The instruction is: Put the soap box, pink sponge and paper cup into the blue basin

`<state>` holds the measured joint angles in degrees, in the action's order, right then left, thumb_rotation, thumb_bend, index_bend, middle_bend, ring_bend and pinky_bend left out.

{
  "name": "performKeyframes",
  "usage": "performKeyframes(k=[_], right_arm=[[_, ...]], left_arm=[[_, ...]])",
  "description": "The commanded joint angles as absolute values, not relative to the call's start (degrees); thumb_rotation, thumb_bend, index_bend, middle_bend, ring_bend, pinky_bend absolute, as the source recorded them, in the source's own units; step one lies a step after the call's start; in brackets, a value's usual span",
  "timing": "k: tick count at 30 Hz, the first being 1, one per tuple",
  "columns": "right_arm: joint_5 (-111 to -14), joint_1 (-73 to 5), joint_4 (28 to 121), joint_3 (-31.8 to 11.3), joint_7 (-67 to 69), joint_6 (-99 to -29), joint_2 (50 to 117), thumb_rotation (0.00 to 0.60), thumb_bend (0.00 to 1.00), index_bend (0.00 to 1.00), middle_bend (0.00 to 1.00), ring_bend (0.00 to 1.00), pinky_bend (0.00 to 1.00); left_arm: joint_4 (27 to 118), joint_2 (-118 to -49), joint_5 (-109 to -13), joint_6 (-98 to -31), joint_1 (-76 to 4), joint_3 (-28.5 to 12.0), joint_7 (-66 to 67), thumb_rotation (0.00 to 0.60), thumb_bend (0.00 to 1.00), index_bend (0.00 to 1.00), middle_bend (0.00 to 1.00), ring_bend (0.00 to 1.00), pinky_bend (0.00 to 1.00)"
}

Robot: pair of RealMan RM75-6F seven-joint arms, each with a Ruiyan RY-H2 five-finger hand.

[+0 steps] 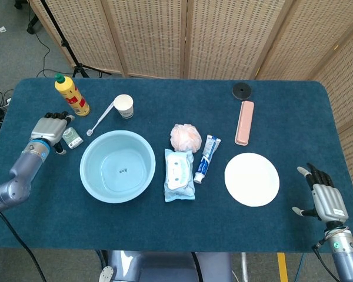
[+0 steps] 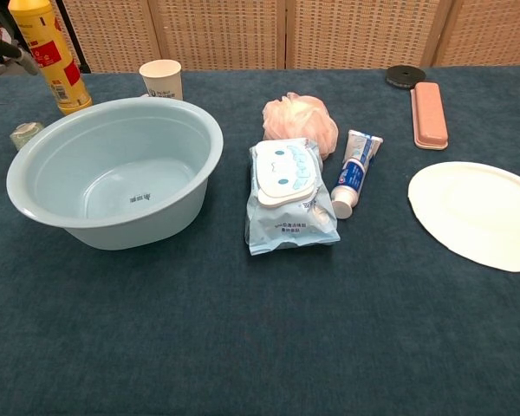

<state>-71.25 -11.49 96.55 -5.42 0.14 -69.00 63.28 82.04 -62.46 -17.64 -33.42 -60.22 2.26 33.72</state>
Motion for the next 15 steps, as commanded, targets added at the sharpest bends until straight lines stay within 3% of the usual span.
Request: performKeyframes(k=[1,15], right_arm=[[-71.7,-11.3,97.2,-5.5,-0.6,-69.9,63.2,0.6,0.03,0.1,0.0,0.0,0.01],[-71.5,-11.5,98.7,-5.8,-5.7,-71.8,64.5,0.6,0.03,0.1,0.0,0.0,0.01]], left_arm=[[81.1,-62.7,-20.6,-33.7,-58.4,3.1,31.5,0.6,0.17,0.11,0.0,0.0,0.02],[67.4,-70.6,-36.1,-32.7,-52.6,3.1,24.0,0.6,0.17,0.11,0.0,0.0,0.02]])
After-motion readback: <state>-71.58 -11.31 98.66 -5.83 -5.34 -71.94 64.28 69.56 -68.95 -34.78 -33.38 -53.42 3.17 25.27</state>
